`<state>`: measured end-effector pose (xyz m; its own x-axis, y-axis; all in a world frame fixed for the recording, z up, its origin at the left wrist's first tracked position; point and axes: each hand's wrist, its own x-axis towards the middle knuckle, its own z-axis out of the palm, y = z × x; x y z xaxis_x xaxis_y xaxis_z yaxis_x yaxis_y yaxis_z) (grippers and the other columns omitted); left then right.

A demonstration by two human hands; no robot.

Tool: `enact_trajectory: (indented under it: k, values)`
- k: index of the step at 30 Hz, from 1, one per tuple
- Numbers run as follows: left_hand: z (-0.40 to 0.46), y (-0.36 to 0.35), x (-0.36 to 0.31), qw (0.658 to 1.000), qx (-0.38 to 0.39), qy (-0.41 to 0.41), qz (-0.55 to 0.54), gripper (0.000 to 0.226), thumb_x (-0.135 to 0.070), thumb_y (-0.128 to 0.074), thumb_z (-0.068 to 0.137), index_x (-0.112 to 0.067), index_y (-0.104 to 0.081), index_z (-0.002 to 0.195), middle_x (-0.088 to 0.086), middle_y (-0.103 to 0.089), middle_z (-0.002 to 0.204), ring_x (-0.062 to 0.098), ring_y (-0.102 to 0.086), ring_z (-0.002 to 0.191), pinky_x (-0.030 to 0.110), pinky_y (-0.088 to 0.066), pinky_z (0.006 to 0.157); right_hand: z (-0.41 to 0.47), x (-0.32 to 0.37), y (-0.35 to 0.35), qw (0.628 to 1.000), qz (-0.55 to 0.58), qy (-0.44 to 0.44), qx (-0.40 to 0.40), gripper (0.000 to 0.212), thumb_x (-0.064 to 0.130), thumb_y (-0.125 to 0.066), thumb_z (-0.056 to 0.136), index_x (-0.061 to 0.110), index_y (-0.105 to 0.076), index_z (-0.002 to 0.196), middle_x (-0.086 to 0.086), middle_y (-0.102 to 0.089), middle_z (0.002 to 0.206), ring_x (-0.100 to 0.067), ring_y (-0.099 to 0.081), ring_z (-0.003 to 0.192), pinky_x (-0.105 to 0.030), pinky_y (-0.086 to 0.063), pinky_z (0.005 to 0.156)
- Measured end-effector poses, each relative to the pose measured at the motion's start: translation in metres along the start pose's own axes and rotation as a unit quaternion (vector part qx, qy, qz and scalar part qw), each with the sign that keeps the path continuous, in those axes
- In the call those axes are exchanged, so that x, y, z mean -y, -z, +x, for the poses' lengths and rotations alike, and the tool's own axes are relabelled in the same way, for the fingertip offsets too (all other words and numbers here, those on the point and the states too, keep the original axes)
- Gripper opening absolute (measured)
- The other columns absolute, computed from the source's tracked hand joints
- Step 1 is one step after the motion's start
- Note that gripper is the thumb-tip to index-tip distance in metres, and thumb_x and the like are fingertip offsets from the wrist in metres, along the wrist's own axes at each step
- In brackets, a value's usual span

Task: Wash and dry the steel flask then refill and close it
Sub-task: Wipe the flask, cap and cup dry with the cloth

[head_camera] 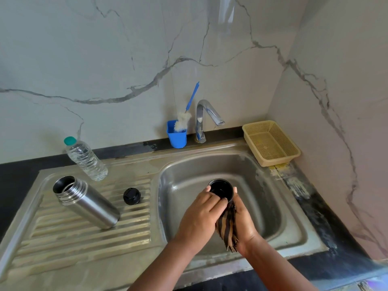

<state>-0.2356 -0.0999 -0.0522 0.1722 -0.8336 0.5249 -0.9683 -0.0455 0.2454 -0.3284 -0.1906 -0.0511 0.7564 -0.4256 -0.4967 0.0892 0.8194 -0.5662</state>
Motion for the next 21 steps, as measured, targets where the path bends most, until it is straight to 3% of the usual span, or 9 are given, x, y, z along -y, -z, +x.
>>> enact_trajectory:
  k: [4, 6, 8, 10, 12, 14, 15, 18, 21]
  values:
    - [0.003, 0.002, 0.003, 0.999, 0.046, -0.005, 0.027, 0.035, 0.002, -0.040, 0.086, -0.011, -0.068, 0.104, 0.001, -0.065, 0.091, 0.018, -0.062, 0.091, 0.035, -0.042, 0.109, 0.000, 0.004, 0.010, 0.998, -0.065, 0.018, -0.014, 0.052, 0.044, -0.042, 0.099, 0.006, -0.066, 0.124, -0.022, -0.066, 0.122, -0.033, -0.064, 0.114, -0.047, -0.046, 0.102]
    - [0.007, 0.008, -0.002, 0.984, 0.040, 0.102, -0.139, 0.028, 0.000, -0.048, 0.092, -0.016, -0.066, 0.105, -0.004, -0.066, 0.093, 0.013, -0.063, 0.090, 0.032, -0.052, 0.090, -0.001, 0.007, 0.015, 0.998, -0.061, 0.030, -0.009, 0.056, 0.046, -0.041, 0.099, 0.003, -0.063, 0.127, -0.024, -0.064, 0.124, -0.036, -0.062, 0.117, -0.050, -0.042, 0.107]
    - [0.011, 0.010, -0.008, 0.943, 0.023, 0.179, -0.281, 0.014, -0.009, -0.055, 0.096, -0.018, -0.065, 0.099, -0.007, -0.066, 0.089, 0.009, -0.063, 0.086, 0.030, -0.053, 0.079, -0.002, 0.011, 0.016, 0.999, -0.024, 0.030, 0.004, 0.068, 0.056, -0.036, 0.099, 0.000, -0.061, 0.128, -0.026, -0.061, 0.129, -0.038, -0.058, 0.122, -0.052, -0.038, 0.110]
    - [0.012, 0.007, -0.012, 0.959, 0.007, 0.137, -0.249, 0.014, -0.006, -0.054, 0.096, -0.016, -0.064, 0.097, -0.005, -0.064, 0.087, 0.012, -0.062, 0.084, 0.031, -0.052, 0.089, -0.002, 0.013, 0.017, 1.000, 0.003, 0.020, 0.021, 0.082, 0.068, -0.030, 0.094, 0.001, -0.065, 0.124, -0.025, -0.061, 0.129, -0.037, -0.058, 0.123, -0.050, -0.038, 0.109]
    - [0.010, -0.003, -0.009, 0.992, 0.014, 0.038, -0.123, 0.021, 0.000, -0.050, 0.092, -0.012, -0.066, 0.099, -0.001, -0.064, 0.087, 0.016, -0.060, 0.086, 0.036, -0.043, 0.108, 0.000, 0.015, 0.020, 0.999, 0.029, 0.003, 0.025, 0.093, 0.079, -0.027, 0.088, 0.003, -0.065, 0.126, -0.025, -0.060, 0.131, -0.037, -0.057, 0.125, -0.049, -0.037, 0.110]
    - [0.008, -0.013, -0.003, 0.999, 0.025, -0.022, -0.016, 0.027, 0.004, -0.050, 0.087, -0.010, -0.067, 0.103, 0.001, -0.067, 0.091, 0.016, -0.060, 0.089, 0.037, -0.040, 0.112, 0.003, 0.017, 0.024, 1.000, 0.026, 0.001, -0.001, 0.093, 0.079, -0.023, 0.088, 0.004, -0.065, 0.126, -0.024, -0.063, 0.127, -0.036, -0.060, 0.121, -0.050, -0.041, 0.105]
    - [0.007, -0.017, -0.001, 1.000, 0.029, -0.003, -0.007, 0.029, 0.005, -0.052, 0.085, -0.011, -0.066, 0.103, 0.001, -0.067, 0.092, 0.017, -0.061, 0.090, 0.037, -0.042, 0.110, 0.005, 0.018, 0.027, 1.000, 0.007, 0.007, -0.022, 0.087, 0.073, -0.022, 0.093, 0.005, -0.065, 0.125, -0.024, -0.065, 0.123, -0.035, -0.063, 0.116, -0.048, -0.045, 0.100]
    - [0.008, -0.013, -0.001, 0.976, -0.046, 0.193, -0.088, 0.032, 0.004, -0.059, 0.088, -0.019, -0.064, 0.109, -0.009, -0.065, 0.091, 0.011, -0.064, 0.084, 0.026, -0.055, 0.083, 0.008, 0.026, 0.031, 0.995, -0.074, 0.037, -0.057, 0.050, 0.039, -0.034, 0.105, 0.005, -0.066, 0.120, -0.027, -0.066, 0.119, -0.034, -0.066, 0.103, -0.043, -0.050, 0.087]
    - [0.011, -0.011, 0.005, 0.887, -0.055, 0.405, -0.214, 0.033, 0.003, -0.053, 0.095, -0.028, -0.062, 0.099, -0.011, -0.067, 0.090, 0.002, -0.067, 0.075, 0.020, -0.052, 0.068, 0.011, 0.037, 0.033, 0.992, -0.095, 0.073, -0.040, 0.030, 0.014, -0.054, 0.095, 0.012, -0.066, 0.122, -0.017, -0.069, 0.118, -0.025, -0.069, 0.096, -0.034, -0.054, 0.071]
